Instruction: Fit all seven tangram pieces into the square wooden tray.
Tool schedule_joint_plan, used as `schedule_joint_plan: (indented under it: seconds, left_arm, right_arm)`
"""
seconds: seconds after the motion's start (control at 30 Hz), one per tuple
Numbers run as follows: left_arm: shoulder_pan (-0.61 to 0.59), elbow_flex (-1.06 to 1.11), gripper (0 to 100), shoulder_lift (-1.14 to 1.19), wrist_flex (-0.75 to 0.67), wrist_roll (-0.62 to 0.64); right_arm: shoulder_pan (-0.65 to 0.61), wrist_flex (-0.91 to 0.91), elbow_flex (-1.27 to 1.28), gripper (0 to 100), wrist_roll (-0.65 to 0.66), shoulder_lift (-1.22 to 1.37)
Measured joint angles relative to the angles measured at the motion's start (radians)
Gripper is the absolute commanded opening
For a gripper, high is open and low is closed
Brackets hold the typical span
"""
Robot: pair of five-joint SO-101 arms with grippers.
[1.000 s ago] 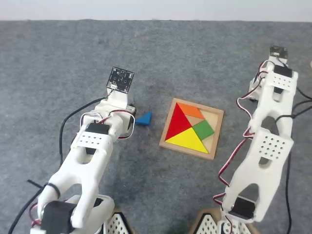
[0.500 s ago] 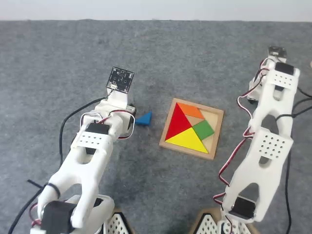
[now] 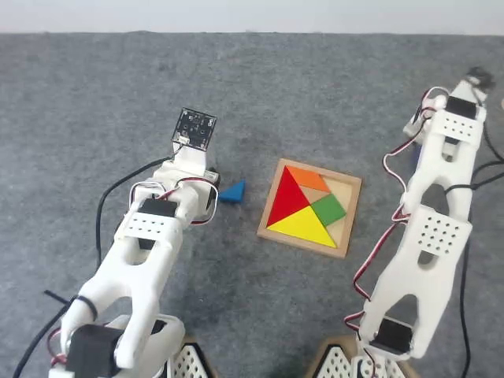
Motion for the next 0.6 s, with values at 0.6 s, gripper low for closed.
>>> schedule_joint_plan:
  seconds: [0.6]
  left_arm:
    - [0.000,0.000,11,0.000,0.000,0.000]
  right_arm:
    - [-0.011,0.397,-0.180,15.3,0.287,0.086]
